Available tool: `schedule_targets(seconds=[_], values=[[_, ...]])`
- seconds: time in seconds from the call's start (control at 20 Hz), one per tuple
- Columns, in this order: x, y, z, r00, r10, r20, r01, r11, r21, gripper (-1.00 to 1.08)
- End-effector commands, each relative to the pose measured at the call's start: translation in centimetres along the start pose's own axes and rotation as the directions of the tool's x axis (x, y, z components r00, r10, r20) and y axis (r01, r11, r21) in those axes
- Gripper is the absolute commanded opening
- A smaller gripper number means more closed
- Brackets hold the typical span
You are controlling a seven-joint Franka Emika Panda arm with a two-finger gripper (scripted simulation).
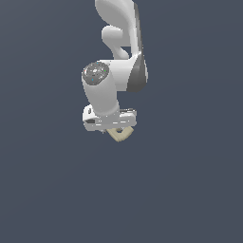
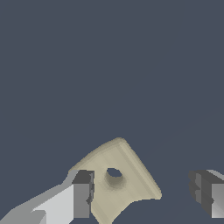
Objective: Pick up the object and move it to a goal position.
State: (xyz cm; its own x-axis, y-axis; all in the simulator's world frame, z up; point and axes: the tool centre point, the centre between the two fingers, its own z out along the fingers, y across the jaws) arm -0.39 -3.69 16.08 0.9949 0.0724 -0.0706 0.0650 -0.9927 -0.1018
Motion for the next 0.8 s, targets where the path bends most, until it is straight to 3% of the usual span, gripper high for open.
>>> schedule_targets(seconds=[0.0, 0.4, 0.75], values=[[-0.6, 0.7, 1.0, 0.999, -0.025, 0.028, 0.024, 0.999, 0.036, 0.68], [-2.5, 2.7, 4.2, 0.989, -0.120, 0.090, 0.102, 0.978, 0.183, 0.68], [-4.1, 3.9, 6.5, 0.974, -0.206, 0.095, 0.165, 0.929, 0.330, 0.68]])
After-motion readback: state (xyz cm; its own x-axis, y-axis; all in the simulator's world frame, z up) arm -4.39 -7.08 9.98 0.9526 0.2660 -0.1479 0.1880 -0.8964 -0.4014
